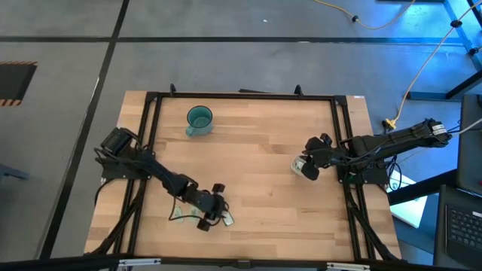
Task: Pick and place Stevia / Truvia into bins
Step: Put the truvia packet into the transparent bin
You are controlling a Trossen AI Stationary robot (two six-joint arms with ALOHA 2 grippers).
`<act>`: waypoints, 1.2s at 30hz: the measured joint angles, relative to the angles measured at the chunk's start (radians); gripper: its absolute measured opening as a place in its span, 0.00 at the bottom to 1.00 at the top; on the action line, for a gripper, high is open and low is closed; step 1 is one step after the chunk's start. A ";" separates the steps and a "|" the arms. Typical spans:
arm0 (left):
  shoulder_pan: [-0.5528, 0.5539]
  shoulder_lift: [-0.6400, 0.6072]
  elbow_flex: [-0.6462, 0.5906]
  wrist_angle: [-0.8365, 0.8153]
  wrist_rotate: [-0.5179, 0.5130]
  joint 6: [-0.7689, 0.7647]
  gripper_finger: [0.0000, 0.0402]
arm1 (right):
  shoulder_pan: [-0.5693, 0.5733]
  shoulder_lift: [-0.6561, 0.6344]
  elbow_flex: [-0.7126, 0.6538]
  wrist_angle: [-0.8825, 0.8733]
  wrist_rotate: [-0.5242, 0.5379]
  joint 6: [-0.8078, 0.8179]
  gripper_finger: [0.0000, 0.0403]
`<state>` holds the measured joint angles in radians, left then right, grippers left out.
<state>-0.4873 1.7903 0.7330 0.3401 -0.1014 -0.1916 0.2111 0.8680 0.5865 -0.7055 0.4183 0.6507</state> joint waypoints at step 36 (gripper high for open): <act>-0.003 0.081 0.066 -0.060 0.009 0.034 0.01 | 0.000 0.000 0.000 -0.003 0.000 -0.005 0.26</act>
<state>-0.4904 1.8711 0.7989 0.2802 -0.0921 -0.1572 0.2115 0.8684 0.5865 -0.7086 0.4183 0.6456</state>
